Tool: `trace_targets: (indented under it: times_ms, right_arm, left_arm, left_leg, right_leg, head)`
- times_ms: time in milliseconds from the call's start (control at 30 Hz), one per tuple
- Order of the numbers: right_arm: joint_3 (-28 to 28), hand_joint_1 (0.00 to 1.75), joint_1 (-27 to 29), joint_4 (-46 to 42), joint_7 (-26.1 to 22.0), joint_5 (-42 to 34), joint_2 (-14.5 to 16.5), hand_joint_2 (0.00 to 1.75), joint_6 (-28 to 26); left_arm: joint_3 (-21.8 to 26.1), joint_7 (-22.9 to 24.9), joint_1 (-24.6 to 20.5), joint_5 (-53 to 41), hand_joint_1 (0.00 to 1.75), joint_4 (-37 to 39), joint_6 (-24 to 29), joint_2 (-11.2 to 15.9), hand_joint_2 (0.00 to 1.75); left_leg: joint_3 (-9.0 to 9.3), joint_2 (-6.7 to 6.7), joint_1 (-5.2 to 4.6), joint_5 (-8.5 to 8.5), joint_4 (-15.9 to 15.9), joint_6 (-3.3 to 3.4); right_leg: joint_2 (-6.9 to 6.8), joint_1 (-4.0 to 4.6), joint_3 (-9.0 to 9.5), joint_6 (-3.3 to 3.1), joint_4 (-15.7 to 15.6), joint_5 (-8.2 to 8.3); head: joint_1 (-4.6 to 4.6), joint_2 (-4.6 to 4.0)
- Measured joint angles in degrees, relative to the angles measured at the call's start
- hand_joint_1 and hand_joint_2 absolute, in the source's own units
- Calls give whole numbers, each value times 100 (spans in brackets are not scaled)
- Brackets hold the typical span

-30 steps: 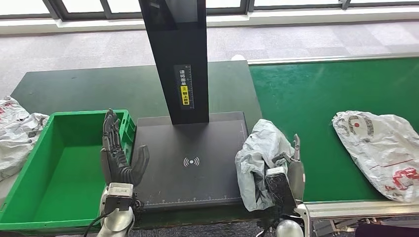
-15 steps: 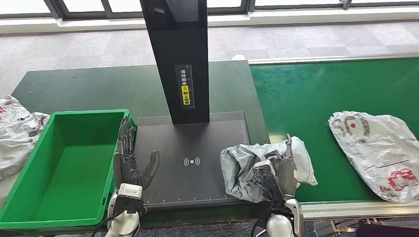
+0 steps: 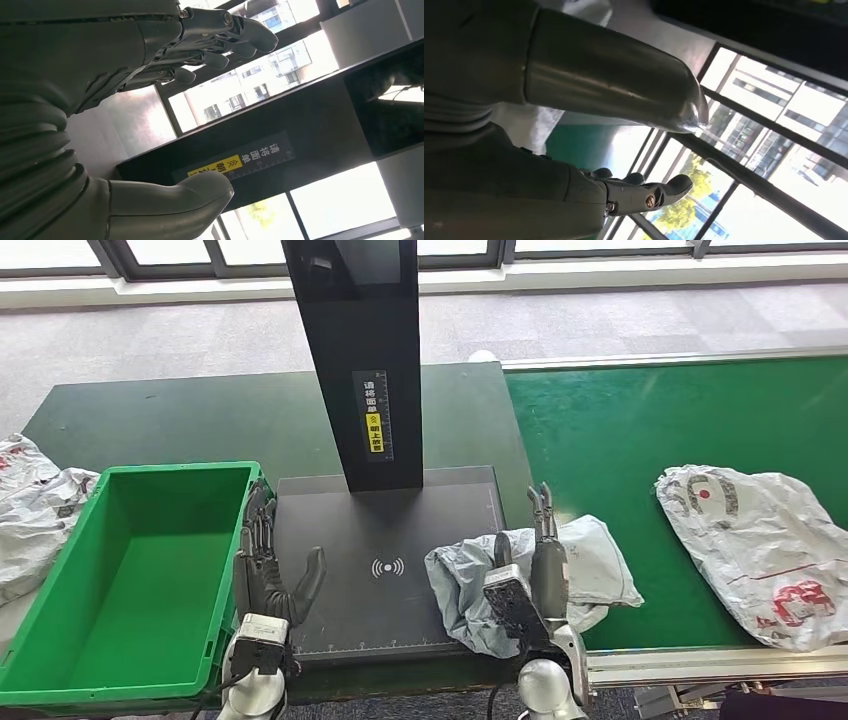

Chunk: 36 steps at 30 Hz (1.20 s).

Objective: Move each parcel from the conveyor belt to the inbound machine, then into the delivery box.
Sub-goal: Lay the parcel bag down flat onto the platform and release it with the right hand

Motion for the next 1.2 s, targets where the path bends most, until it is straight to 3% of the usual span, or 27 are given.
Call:
trace_targets:
  times_ms: [167,433,800,967,1100,1200]
  right_arm:
    - [478,0,-608,81,48,-423,27,0,109]
    - [1015,0,-1874,681,273,-802,313,0,433]
    - [1189,0,-2060,916,178,-946,370,0,480]
    - [1223,0,-1752,408,-271,-1534,362,0,435]
    - [1225,0,-1171,-448,-418,-1754,267,175,481]
    - [1222,0,-673,-1035,-730,-1935,136,175,543]
  left_arm:
    - [2,-49,-72,310,0,107,103,-54,175]
    - [-8,-47,-387,649,0,333,278,-183,175]
    - [-22,-48,-421,654,0,466,279,-186,175]
    - [-375,110,-381,-348,0,448,-182,-139,175]
    - [-770,514,-327,-1351,0,361,-632,-86,175]
    - [-1004,876,-347,-1952,0,352,-988,-46,175]
  left_leg:
    - [-4,0,0,10,0,-3]
    - [-11,-8,1,33,0,-7]
    - [-20,-9,0,32,1,-7]
    - [-21,-14,0,31,1,-6]
    - [-24,-11,-2,23,1,-4]
    - [-27,-10,-3,20,1,-2]
  right_leg:
    - [0,0,-3,-1,1,9]
    - [-1,1,-12,-2,2,24]
    - [-1,0,-21,-2,0,24]
    - [-4,-1,-23,-1,0,23]
    - [-3,-2,-30,0,-3,21]
    - [-3,-2,-34,2,-6,18]
  head:
    - [0,0]
    - [-1,0]
    - [0,0]
    - [0,0]
    - [-1,0]
    - [-1,0]
